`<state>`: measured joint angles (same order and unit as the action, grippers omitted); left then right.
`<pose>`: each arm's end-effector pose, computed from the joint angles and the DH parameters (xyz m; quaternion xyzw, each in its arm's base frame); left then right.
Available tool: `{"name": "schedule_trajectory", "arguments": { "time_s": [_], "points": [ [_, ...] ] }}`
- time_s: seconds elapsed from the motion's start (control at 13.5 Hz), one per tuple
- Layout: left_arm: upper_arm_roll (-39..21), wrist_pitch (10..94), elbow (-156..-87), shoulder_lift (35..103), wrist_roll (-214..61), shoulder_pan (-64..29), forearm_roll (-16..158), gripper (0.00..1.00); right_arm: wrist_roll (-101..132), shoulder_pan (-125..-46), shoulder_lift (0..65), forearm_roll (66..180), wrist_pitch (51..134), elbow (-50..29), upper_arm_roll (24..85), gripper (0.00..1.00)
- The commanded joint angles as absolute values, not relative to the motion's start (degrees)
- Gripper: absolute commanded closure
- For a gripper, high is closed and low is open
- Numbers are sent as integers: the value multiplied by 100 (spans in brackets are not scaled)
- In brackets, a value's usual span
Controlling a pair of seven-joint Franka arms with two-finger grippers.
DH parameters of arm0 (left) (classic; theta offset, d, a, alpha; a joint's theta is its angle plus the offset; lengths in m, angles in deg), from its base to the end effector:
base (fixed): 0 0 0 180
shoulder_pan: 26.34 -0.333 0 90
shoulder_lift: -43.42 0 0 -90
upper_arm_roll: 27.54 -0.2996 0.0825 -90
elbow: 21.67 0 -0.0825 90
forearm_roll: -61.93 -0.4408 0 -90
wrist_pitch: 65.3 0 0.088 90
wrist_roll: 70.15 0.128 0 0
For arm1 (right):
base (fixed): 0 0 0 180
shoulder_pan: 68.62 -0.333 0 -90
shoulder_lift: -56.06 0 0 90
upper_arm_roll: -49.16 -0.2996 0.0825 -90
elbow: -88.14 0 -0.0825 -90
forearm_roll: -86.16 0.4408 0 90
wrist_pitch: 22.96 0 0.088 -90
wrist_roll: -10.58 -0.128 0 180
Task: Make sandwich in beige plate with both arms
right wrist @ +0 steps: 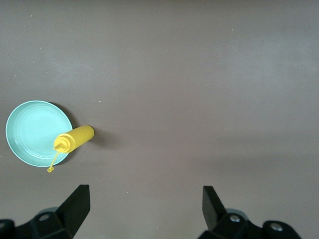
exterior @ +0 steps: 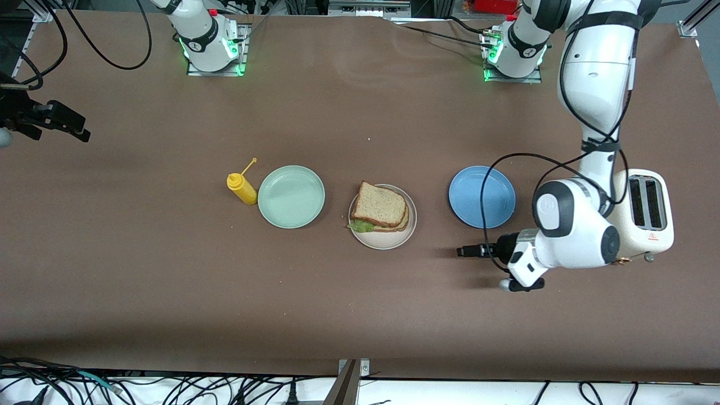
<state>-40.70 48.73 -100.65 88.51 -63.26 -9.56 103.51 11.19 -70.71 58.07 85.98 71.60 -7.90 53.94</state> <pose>0.7492 -0.1282 0.1863 0.9684 0.0558 -0.0626 0.2348 0.6059 -0.0295 0.5594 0.9998 -0.0180 0.0046 0.0002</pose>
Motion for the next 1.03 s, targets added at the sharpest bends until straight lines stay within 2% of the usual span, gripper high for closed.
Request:
{"name": "schedule_trajectory", "arguments": {
  "time_s": [0.0,0.66,0.96],
  "points": [
    [-4397,4607,-10112,8552,-6496,-937,9659,1,1067,-7011,5844,8642,7214,-836,5347,0],
    [-4398,3253,-10393,7437,-6461,-1201,6934,1,1084,-7011,5826,8677,7214,-836,5356,0],
    [-4406,2700,-10508,6874,-6479,-1236,6493,0,1084,-7011,5826,8677,7205,-836,5356,0]
  ]
}}
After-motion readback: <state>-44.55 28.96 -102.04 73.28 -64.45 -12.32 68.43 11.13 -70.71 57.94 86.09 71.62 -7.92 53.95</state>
